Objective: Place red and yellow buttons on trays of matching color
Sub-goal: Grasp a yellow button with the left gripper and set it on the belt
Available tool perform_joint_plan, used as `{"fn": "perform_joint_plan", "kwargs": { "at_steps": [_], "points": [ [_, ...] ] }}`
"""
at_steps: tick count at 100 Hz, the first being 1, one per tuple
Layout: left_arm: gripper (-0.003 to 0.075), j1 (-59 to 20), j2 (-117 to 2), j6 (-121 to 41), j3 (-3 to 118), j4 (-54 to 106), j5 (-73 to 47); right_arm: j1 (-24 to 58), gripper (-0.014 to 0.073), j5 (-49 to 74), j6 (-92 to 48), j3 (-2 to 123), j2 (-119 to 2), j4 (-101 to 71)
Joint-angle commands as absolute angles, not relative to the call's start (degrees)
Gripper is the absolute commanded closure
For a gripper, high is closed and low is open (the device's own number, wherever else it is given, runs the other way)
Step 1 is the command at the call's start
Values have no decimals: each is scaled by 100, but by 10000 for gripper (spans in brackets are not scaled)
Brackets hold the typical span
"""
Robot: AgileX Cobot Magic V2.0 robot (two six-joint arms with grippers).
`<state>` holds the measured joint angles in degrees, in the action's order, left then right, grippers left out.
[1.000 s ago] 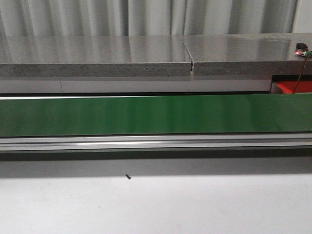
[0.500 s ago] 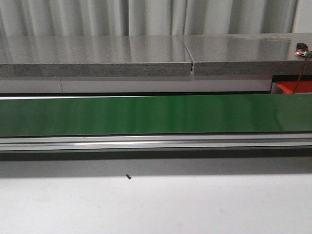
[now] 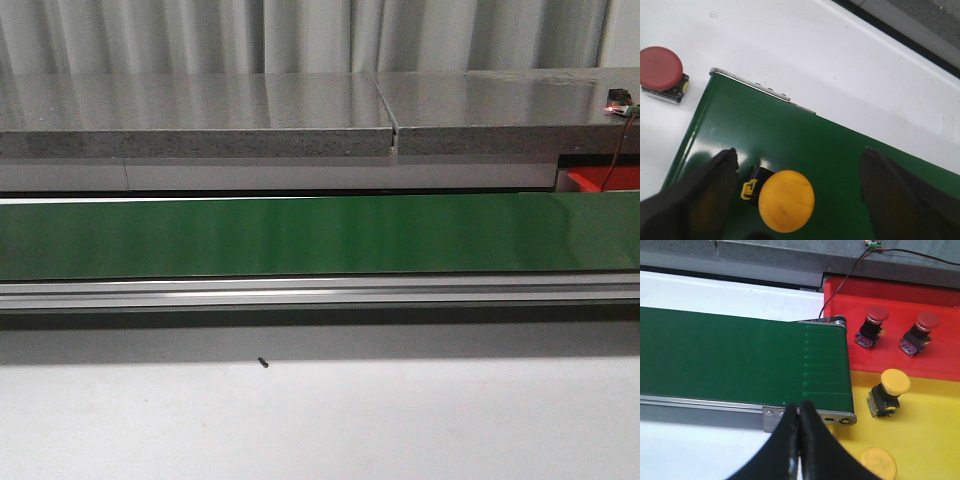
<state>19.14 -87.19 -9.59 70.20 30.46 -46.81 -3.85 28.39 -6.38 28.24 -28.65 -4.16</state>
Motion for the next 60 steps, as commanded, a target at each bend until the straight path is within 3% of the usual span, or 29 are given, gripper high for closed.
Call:
{"fn": "perform_joint_plan", "kwargs": {
  "at_steps": [1,60],
  "points": [
    [227,2083,-8454,-996,7203,3223,-4484,-412,661,2377,-661,2983,-2868,-371],
    [227,3576,-8579,-838,7126,1979,-4650,-412,661,2377,-661,2983,-2868,-371]
  ]
}}
